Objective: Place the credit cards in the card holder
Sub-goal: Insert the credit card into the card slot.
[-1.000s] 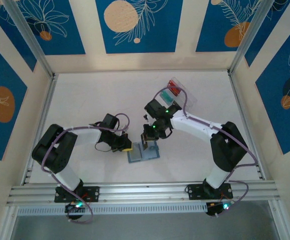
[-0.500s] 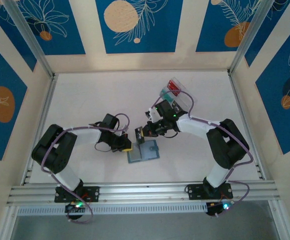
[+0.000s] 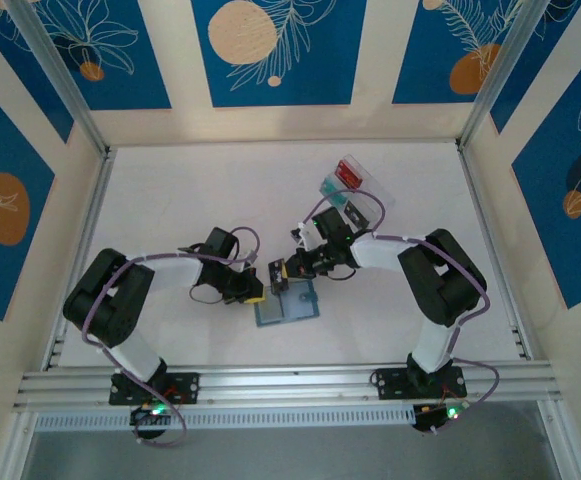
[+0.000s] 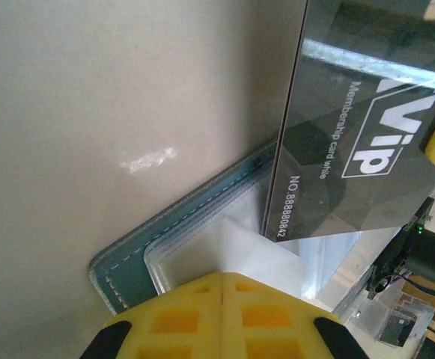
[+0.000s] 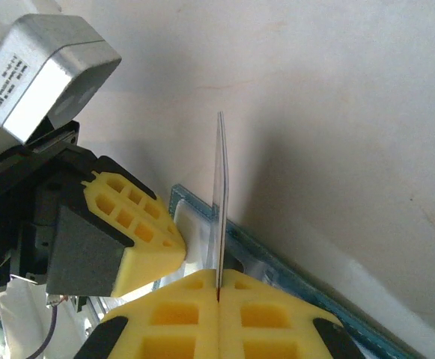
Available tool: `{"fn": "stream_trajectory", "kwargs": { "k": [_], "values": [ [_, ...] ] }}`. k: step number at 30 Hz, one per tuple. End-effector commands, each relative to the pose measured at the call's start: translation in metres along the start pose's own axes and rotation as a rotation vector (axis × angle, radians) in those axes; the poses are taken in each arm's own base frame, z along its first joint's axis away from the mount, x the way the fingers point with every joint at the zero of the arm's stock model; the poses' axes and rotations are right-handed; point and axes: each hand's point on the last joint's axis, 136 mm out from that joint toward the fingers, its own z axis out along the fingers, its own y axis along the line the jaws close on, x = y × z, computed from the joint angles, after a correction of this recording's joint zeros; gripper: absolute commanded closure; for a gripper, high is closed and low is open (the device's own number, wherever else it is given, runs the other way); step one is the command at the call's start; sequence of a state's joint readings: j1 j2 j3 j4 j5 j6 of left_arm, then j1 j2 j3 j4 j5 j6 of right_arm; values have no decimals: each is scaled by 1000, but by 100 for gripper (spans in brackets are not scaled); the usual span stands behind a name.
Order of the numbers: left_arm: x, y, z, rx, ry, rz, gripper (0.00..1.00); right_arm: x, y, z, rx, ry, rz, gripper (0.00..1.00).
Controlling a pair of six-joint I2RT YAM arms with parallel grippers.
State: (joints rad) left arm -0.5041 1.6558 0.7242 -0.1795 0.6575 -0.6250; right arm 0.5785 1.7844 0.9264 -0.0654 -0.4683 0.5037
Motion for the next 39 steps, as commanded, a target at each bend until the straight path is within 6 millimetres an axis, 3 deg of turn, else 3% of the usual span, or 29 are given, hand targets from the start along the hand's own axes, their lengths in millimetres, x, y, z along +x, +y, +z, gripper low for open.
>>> {"fn": "stream_trajectory", "kwargs": {
  "k": [1,19,24,33,39],
  "values": [
    [25,36,3,-134,64,-74,100,11,0,4,-25,26,-15,100],
    [23,33,3,-127,60,-73,100,58,15,4,-51,107,-4,100],
    [21,29,2,-113,54,-71,100,74,9,8,-18,123,32,100],
    [26,18,-9,-81,26,-59,100,77,-10,22,35,111,114,100],
    [40,31,-21,-148,1,-51,100,80,-12,23,44,115,138,100]
  ]
}}
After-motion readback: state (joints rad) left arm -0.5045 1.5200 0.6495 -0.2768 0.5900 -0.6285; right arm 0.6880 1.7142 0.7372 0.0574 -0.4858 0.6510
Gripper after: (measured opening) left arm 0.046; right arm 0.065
